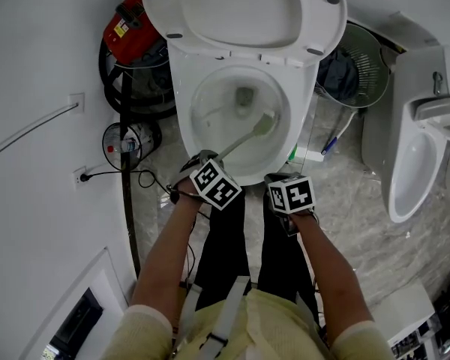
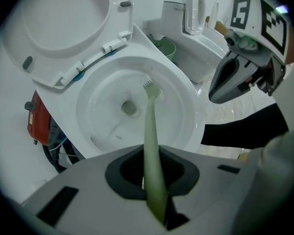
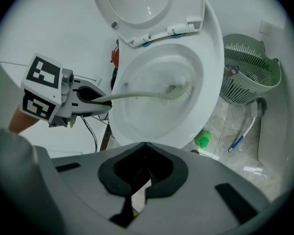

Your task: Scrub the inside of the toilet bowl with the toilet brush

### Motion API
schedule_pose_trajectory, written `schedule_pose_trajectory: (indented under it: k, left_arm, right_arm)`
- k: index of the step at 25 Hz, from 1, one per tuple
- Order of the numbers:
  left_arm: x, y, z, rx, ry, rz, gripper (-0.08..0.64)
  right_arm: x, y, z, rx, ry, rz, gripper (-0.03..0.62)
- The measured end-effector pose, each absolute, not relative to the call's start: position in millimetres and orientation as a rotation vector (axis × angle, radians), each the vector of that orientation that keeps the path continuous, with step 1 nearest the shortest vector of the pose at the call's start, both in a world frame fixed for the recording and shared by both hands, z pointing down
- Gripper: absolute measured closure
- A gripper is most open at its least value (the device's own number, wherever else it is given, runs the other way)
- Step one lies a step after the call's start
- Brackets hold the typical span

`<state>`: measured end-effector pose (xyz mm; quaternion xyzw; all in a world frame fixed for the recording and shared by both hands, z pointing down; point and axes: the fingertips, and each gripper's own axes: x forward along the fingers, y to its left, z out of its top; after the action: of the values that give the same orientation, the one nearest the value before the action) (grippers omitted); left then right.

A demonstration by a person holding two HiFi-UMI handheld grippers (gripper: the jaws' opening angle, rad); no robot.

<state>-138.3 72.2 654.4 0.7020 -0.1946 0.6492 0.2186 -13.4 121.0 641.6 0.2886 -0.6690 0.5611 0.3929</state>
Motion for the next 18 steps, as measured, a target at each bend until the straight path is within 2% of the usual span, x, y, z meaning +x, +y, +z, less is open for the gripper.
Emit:
schedule_pose_trajectory:
  k: [18]
  left_arm:
    - [-201,117,654,1.882,-0.395,2.075,0.518]
  right_arm:
    - [-25,119,644,0.692,-1.696,1.408,0.577]
